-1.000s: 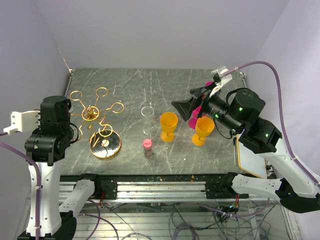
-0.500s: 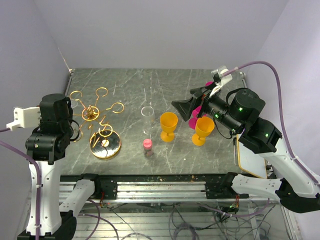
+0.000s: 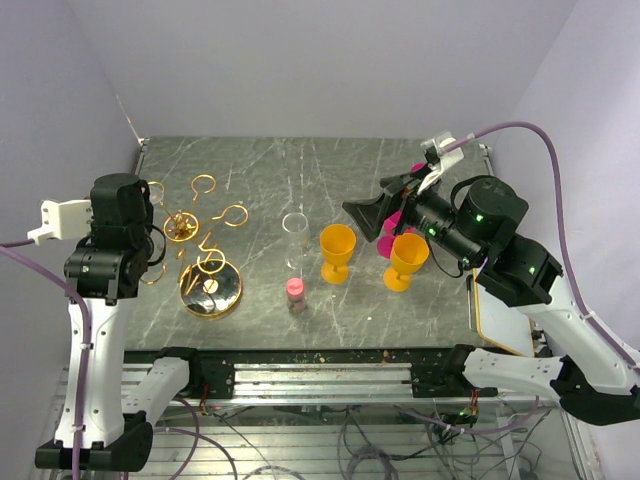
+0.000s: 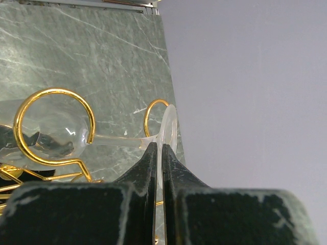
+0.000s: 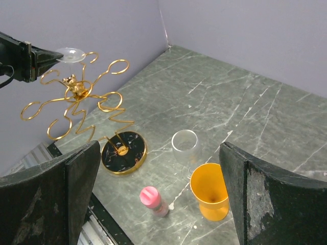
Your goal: Take the wine glass off the wine glass rack
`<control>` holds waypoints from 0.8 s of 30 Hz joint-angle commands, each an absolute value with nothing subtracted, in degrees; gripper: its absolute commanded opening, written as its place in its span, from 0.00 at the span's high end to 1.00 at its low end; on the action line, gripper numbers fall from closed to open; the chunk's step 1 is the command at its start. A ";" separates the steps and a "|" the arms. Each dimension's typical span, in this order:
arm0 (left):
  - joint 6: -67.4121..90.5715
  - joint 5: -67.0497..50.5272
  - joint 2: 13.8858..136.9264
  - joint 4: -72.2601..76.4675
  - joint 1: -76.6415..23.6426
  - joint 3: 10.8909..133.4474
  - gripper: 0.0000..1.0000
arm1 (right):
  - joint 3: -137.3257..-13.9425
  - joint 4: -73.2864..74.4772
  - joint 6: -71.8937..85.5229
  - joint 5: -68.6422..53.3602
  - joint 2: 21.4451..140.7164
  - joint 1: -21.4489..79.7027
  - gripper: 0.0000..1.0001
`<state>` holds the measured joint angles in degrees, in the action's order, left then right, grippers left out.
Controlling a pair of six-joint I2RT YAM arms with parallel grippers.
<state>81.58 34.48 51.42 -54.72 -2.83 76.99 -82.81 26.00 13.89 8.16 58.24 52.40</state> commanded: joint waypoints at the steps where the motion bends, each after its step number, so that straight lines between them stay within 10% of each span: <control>1: 83.17 36.63 51.00 -48.36 -2.40 76.34 0.93 | -83.03 24.67 13.27 8.96 58.69 52.76 0.00; 24: 80.96 44.58 59.30 -38.63 -1.58 85.32 0.93 | -86.81 25.44 13.88 10.54 64.16 52.70 0.00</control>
